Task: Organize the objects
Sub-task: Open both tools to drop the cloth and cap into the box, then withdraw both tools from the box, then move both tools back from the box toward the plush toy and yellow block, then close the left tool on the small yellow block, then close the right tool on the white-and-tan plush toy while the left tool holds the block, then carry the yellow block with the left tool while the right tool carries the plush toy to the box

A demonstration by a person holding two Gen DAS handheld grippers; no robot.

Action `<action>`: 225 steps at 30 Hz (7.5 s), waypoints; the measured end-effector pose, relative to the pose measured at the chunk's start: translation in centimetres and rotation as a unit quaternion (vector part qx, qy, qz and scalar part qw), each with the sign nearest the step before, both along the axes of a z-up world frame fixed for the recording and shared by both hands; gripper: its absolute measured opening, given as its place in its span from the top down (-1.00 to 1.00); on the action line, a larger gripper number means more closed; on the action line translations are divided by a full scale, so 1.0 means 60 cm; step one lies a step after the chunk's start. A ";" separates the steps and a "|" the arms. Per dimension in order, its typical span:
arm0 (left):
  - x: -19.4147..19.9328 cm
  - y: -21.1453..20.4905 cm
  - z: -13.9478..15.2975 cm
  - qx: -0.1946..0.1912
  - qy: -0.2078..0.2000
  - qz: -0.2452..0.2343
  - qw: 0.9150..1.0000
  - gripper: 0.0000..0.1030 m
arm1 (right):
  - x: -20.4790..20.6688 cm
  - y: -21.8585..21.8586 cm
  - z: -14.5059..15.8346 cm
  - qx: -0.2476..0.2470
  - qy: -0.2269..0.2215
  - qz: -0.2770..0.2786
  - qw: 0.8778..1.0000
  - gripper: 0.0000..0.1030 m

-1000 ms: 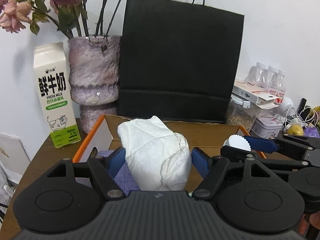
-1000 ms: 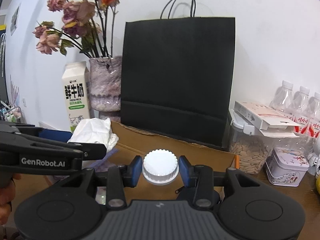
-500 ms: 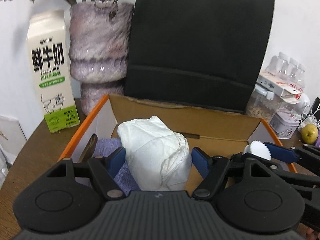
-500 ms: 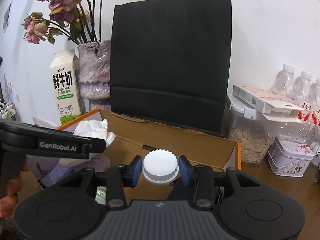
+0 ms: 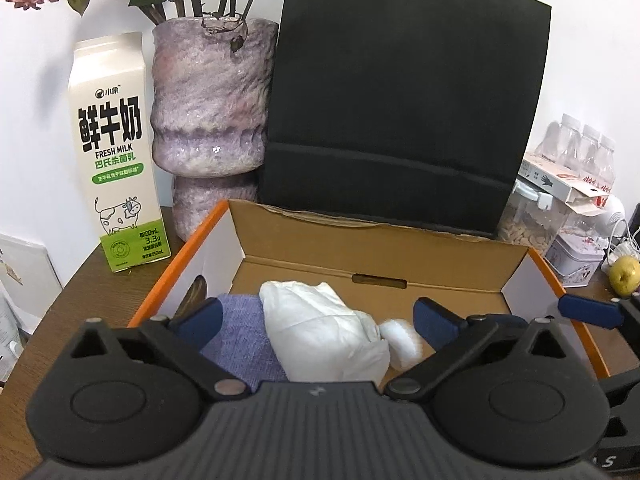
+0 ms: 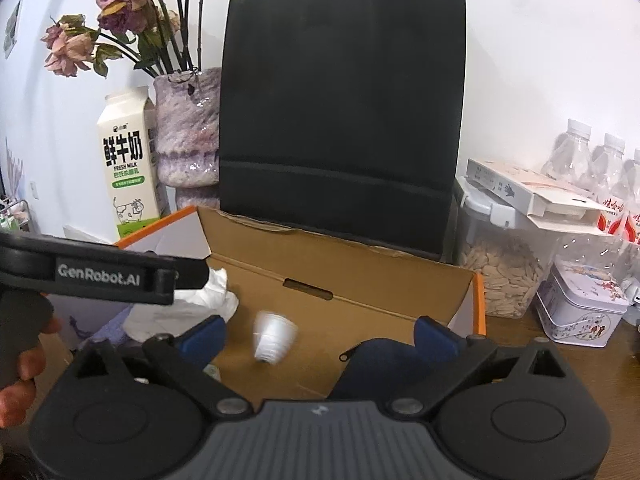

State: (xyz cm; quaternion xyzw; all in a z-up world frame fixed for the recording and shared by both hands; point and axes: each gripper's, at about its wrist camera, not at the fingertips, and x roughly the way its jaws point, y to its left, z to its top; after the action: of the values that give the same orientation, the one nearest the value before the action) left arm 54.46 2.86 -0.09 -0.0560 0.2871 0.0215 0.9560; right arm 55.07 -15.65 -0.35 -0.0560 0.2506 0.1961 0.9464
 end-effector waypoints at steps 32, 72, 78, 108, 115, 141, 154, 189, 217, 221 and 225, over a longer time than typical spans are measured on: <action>-0.059 0.005 0.028 0.008 -0.028 -0.011 1.000 -1.00 | -0.045 -0.012 0.018 0.006 -0.008 0.014 1.000 -1.00; -0.357 -0.026 0.032 0.001 -0.014 0.029 0.999 -1.00 | -0.303 -0.069 0.028 0.005 -0.004 0.065 0.998 -1.00; -0.407 -0.039 0.026 0.004 -0.005 0.042 0.999 -1.00 | -0.344 -0.082 0.018 -0.001 0.002 0.071 0.998 -1.00; -0.635 -0.105 -0.017 0.017 0.029 0.033 0.999 -1.00 | -0.558 -0.147 -0.036 -0.016 0.015 0.065 0.998 -1.00; -0.672 -0.117 -0.030 0.015 0.048 0.017 0.999 -1.00 | -0.598 -0.159 -0.043 -0.018 0.017 0.054 0.998 -1.00; -0.665 -0.151 -0.074 0.014 0.070 -0.021 0.997 0.58 | -0.625 -0.171 -0.065 -0.023 0.029 0.047 0.998 -1.00; -0.663 -0.131 -0.058 0.019 0.052 -0.006 0.998 0.58 | -0.612 -0.159 -0.062 -0.023 0.029 0.048 0.998 -1.00; -0.501 -0.083 -0.026 0.012 0.043 0.002 0.999 0.59 | -0.390 -0.099 -0.054 -0.064 0.038 0.078 0.994 -1.00; -0.494 -0.091 -0.027 0.010 0.046 0.015 0.999 0.59 | -0.363 -0.101 -0.065 -0.051 0.024 0.133 0.989 0.01; -0.498 -0.088 -0.026 0.006 0.044 0.012 0.999 0.59 | -0.377 -0.098 -0.064 -0.054 0.015 0.125 0.991 0.03; -0.500 -0.083 -0.023 0.001 0.040 0.008 0.999 0.59 | -0.392 -0.099 -0.060 -0.051 0.007 0.111 0.992 0.05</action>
State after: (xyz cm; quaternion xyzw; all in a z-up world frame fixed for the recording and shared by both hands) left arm 24.47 -2.13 -1.45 -0.0562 0.3244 0.0316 0.9437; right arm 31.53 -21.57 -3.98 -0.1303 0.2593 0.2870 0.9129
